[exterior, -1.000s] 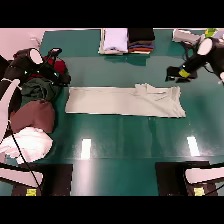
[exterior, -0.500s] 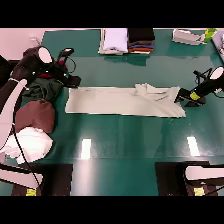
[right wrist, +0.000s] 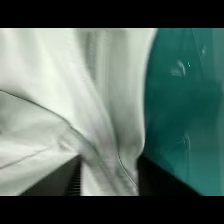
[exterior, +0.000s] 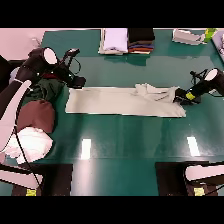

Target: Fold the shirts.

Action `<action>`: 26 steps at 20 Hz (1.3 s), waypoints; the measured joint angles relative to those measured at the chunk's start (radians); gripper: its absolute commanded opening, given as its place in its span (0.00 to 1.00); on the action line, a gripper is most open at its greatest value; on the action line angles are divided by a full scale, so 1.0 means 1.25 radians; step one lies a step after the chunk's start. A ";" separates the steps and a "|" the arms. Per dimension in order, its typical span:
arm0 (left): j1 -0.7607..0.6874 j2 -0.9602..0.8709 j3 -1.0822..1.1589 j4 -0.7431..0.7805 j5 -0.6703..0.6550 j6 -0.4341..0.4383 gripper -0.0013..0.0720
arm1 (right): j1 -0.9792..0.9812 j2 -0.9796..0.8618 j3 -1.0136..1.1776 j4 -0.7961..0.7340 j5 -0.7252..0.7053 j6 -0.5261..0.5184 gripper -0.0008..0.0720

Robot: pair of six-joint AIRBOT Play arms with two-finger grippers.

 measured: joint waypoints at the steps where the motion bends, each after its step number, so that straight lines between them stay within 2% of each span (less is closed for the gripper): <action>1: -0.001 -0.002 0.000 -0.003 0.004 -0.004 0.05 | 0.010 -0.002 0.000 -0.001 -0.002 -0.004 0.09; 2: -0.001 -0.004 0.000 -0.007 0.006 -0.007 0.05 | 0.018 -0.003 -0.001 -0.003 -0.002 -0.005 0.04; 6: -0.022 -0.021 -0.001 -0.039 0.036 -0.016 0.05 | 0.036 0.033 -0.004 -0.012 -0.003 -0.013 0.04; 10: -0.103 -0.061 0.009 -0.052 0.112 -0.018 0.05 | 0.047 0.135 0.015 -0.010 0.029 -0.015 0.04; 14: -0.195 -0.147 0.070 -0.064 0.163 -0.019 0.05 | 0.089 0.215 0.116 0.009 0.097 -0.009 0.04; 18: -0.255 -0.226 0.125 -0.097 0.188 -0.018 0.05 | 0.151 0.254 0.240 0.095 0.139 0.010 0.04; 26: -0.284 -0.277 0.152 -0.131 0.213 -0.012 0.05 | 0.305 0.266 0.414 0.156 0.149 0.074 0.04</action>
